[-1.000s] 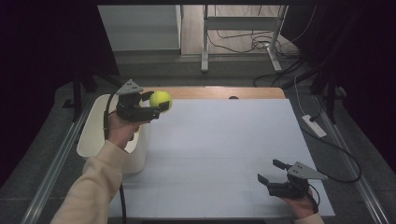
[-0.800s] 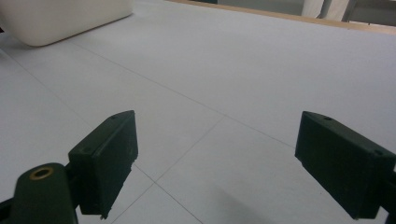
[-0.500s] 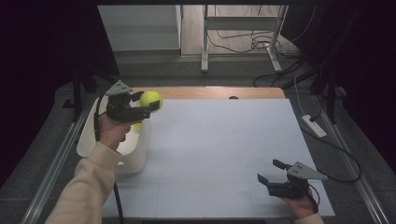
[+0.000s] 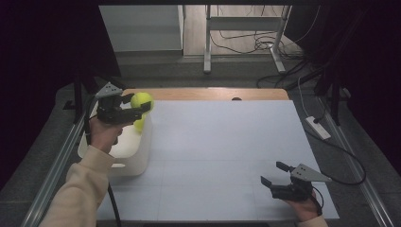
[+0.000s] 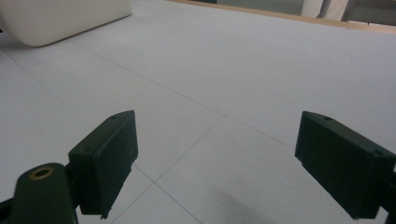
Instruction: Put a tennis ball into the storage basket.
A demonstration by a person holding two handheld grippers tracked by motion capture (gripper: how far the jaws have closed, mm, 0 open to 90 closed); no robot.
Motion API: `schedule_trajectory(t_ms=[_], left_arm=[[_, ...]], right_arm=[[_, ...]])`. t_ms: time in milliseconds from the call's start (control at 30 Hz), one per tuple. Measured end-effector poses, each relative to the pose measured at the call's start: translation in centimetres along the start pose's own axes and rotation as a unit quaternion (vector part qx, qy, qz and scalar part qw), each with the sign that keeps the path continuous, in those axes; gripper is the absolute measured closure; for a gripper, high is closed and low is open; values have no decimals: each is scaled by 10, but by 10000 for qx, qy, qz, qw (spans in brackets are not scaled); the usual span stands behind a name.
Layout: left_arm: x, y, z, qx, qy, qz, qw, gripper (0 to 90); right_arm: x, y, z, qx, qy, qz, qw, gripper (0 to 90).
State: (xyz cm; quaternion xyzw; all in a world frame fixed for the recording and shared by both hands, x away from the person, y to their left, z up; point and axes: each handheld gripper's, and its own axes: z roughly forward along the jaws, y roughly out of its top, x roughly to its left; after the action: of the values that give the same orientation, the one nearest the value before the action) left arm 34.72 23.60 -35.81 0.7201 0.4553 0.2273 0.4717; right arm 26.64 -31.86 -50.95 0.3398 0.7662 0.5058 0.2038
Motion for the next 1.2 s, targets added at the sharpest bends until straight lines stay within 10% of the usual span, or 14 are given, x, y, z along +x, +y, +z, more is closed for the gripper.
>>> schedule_trajectory(t_ms=[1200], left_arm=[[50, -16, 8, 536, 886, -487, 9934, 272]], right_arm=[[0, 0, 0, -17, -5, -11, 10000, 132]])
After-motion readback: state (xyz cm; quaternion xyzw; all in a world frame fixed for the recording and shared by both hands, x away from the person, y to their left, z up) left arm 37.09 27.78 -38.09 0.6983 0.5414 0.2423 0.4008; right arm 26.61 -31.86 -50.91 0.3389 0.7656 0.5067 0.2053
